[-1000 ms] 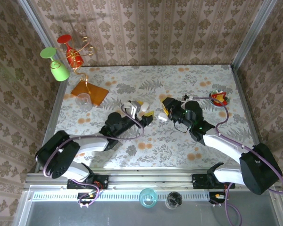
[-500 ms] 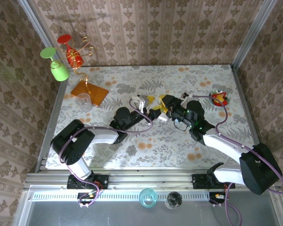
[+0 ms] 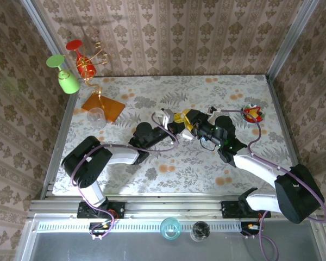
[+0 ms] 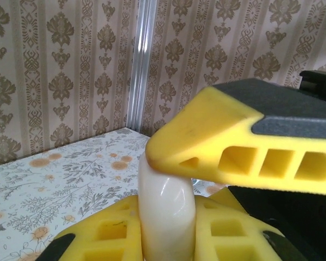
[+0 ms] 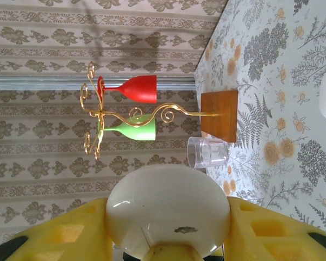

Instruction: Insert the wireless bluetooth earbuds into the charging case

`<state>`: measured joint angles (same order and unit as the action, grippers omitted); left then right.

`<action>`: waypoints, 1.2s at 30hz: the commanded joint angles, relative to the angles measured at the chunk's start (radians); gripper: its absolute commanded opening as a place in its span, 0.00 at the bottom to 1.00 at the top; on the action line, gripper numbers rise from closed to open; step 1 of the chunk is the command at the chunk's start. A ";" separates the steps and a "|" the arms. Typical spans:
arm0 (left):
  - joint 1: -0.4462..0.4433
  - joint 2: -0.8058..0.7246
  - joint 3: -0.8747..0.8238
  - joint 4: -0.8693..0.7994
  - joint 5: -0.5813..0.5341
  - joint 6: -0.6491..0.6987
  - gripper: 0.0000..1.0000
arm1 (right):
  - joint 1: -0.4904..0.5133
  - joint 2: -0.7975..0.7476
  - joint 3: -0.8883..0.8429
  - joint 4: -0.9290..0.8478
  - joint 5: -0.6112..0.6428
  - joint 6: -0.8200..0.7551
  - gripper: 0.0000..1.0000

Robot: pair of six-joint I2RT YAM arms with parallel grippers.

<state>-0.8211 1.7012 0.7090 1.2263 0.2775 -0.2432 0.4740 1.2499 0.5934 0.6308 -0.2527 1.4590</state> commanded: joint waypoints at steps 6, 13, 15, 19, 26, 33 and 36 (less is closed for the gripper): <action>0.091 -0.138 -0.055 -0.109 0.284 0.010 0.07 | -0.071 -0.154 0.044 -0.258 0.010 -0.473 0.69; 0.161 -0.293 -0.037 -0.454 0.622 0.115 0.07 | -0.077 -0.255 0.167 -0.654 -0.213 -1.216 0.66; 0.169 -0.328 -0.015 -0.570 0.707 0.156 0.07 | -0.075 -0.260 0.194 -0.724 -0.343 -1.347 0.66; 0.171 -0.373 0.030 -0.750 0.822 0.222 0.07 | -0.047 -0.236 0.273 -0.860 -0.458 -1.531 0.63; 0.163 -0.400 0.042 -0.723 0.853 0.164 0.06 | 0.057 -0.125 0.417 -1.056 -0.522 -1.732 0.54; 0.153 -0.415 0.041 -0.728 0.886 0.144 0.06 | 0.084 -0.073 0.448 -1.037 -0.547 -1.724 0.22; 0.153 -0.424 0.031 -0.728 0.884 0.148 0.06 | 0.084 -0.086 0.441 -1.030 -0.547 -1.723 0.16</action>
<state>-0.6601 1.3117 0.7231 0.4747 1.1412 -0.0887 0.5438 1.1690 1.0183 -0.3740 -0.7681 -0.2443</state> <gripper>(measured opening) 0.196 0.212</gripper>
